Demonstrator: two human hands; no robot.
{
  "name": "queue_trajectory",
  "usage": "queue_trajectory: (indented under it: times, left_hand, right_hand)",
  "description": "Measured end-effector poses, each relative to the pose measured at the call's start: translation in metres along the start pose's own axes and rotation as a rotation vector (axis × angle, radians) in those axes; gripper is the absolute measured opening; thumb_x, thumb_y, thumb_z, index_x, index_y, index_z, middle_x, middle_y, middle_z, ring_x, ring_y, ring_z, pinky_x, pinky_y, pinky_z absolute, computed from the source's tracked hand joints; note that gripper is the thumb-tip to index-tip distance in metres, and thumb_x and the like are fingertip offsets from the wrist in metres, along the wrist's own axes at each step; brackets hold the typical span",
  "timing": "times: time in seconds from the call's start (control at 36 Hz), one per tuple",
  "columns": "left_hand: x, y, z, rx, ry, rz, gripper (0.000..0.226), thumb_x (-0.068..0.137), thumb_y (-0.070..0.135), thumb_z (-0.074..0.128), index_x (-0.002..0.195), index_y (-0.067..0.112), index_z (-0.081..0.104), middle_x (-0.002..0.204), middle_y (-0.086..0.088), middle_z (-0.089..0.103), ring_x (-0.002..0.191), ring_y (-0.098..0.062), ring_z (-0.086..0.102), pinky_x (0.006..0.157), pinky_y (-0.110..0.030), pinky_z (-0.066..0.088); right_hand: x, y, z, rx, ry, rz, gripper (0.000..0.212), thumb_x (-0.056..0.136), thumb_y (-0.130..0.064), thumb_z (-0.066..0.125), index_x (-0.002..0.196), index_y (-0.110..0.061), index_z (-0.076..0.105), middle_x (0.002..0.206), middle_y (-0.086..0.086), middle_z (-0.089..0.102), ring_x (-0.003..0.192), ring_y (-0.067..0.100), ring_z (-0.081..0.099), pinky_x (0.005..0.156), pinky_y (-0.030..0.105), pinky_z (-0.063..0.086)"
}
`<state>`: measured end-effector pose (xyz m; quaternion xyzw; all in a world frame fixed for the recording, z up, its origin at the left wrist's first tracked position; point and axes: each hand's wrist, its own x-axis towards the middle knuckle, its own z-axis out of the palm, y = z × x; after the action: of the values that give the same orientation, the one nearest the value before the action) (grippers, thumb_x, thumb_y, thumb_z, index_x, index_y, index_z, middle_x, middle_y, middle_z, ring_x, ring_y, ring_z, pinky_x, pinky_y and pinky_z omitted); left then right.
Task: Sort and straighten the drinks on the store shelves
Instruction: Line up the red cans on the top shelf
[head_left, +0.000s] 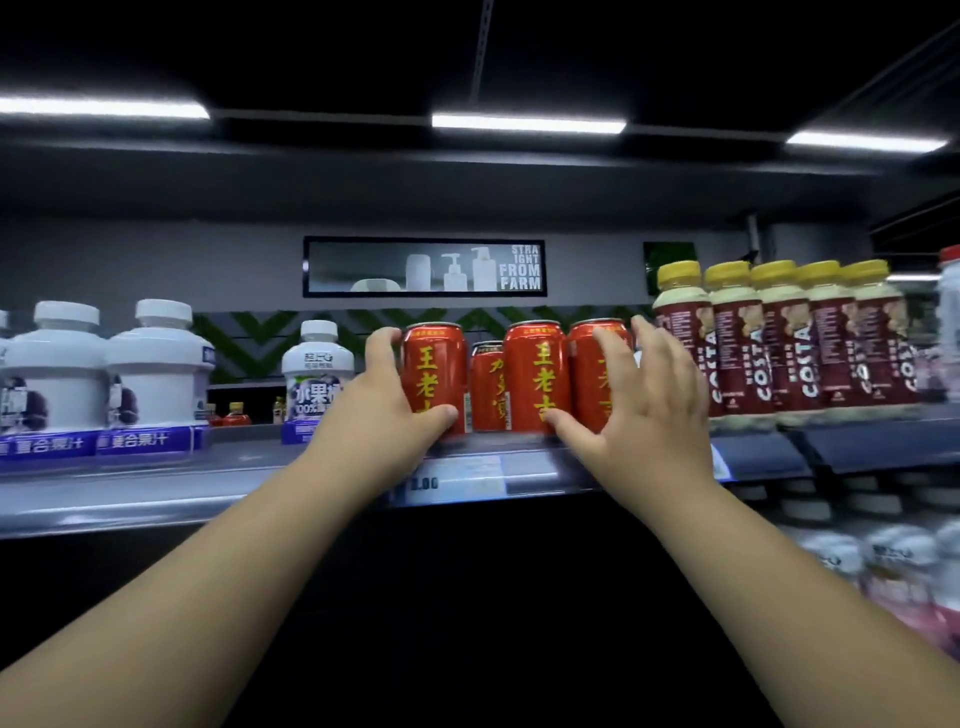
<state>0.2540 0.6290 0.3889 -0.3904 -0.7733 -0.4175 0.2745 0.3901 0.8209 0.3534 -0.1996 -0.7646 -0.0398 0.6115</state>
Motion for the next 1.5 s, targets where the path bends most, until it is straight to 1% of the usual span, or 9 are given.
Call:
queue_trajectory:
  times: [0.11,0.28,0.42,0.53,0.67,0.86,1.06,1.36,1.5]
  left_hand:
    - [-0.001,0.016,0.017,0.014,0.020,0.008,0.087,0.085,0.045,0.072,0.146,0.038,0.011,0.129,-0.004,0.057,0.103,-0.028,0.062,0.090,-0.049,0.054]
    - [-0.003,0.022,0.033,0.155,0.085,0.059,0.080,0.090,0.046,0.064,0.148,0.032,0.011,0.131,-0.008,0.059,0.100,-0.026,0.060,0.084,-0.036,0.047]
    - [-0.011,0.021,0.037,0.192,0.111,0.099,0.084,0.092,0.047,0.060,0.151,0.038,0.002,0.134,-0.002,0.054,0.102,-0.023,0.059,0.084,-0.040,0.051]
    - [-0.027,0.019,0.037,0.238,0.111,0.191,0.088,0.088,0.051,0.062,0.152,0.038,0.003,0.153,0.003,0.025,0.131,-0.022,0.041,0.105,-0.045,0.040]
    - [-0.048,-0.002,0.008,0.356,0.130,0.199,0.073,0.089,0.045,0.061,0.151,0.028,0.026,0.148,0.004,0.035,0.133,-0.016,0.037,0.110,-0.034,0.032]
    - [-0.069,-0.045,-0.056,0.484,0.189,0.027,0.060,0.087,0.035,0.062,0.142,0.025,0.041,0.138,0.001,0.047,0.125,-0.019,0.048,0.100,-0.035,0.040]
    - [-0.106,-0.101,-0.144,0.568,0.213,-0.133,0.058,0.089,0.039,0.060,0.142,0.030,0.038,0.138,0.004,0.049,0.124,-0.018,0.050,0.100,-0.039,0.044]
    - [-0.123,-0.222,-0.274,0.570,0.251,-0.332,0.044,0.088,0.036,0.058,0.131,0.032,0.048,0.125,0.007,0.058,0.107,-0.016,0.058,0.091,-0.039,0.051]
    - [-0.111,-0.287,-0.327,0.541,0.282,-0.344,0.052,0.086,0.037,0.060,0.135,0.031,0.045,0.131,0.002,0.056,0.114,-0.021,0.056,0.097,-0.043,0.049]
  right_hand:
    - [0.004,0.011,0.002,0.014,-0.173,0.124,0.100,0.080,-0.081,0.049,0.157,-0.031,0.010,0.166,0.007,0.013,0.152,0.029,0.013,0.124,0.049,0.009]
    - [0.001,0.010,0.007,0.033,-0.159,0.073,0.098,0.085,-0.077,0.044,0.159,-0.026,0.006,0.165,0.006,0.019,0.148,0.027,0.026,0.120,0.045,0.020]
    - [0.001,0.013,0.003,0.067,-0.194,0.049,0.098,0.086,-0.075,0.047,0.159,-0.026,0.004,0.166,0.007,0.017,0.149,0.027,0.026,0.118,0.046,0.025]
    - [0.002,0.015,-0.003,0.085,-0.219,0.037,0.095,0.086,-0.071,0.052,0.159,-0.027,0.008,0.165,0.006,0.017,0.150,0.028,0.020,0.119,0.048,0.023]
    - [-0.008,0.003,-0.005,0.178,-0.149,-0.078,0.080,0.085,-0.055,0.066,0.152,-0.025,0.033,0.160,0.011,0.028,0.146,0.033,0.025,0.118,0.055,0.022]
    - [-0.038,-0.098,0.006,0.552,-0.255,-0.346,0.059,0.080,-0.042,0.058,0.132,-0.016,0.061,0.132,0.005,0.062,0.117,0.030,0.059,0.100,0.046,0.048]
    - [-0.043,-0.200,0.018,0.616,-0.428,-0.412,0.051,0.088,-0.037,0.067,0.137,-0.026,0.058,0.136,-0.003,0.060,0.125,0.022,0.054,0.103,0.039,0.045]
    - [-0.060,-0.370,0.059,0.788,-0.531,-0.431,0.047,0.089,-0.038,0.067,0.135,-0.032,0.058,0.123,-0.009,0.065,0.103,0.006,0.057,0.092,0.029,0.047]
    - [-0.057,-0.449,0.084,0.803,-0.531,-0.429,0.052,0.090,-0.035,0.068,0.140,-0.031,0.053,0.134,-0.008,0.060,0.117,0.010,0.055,0.097,0.026,0.043]
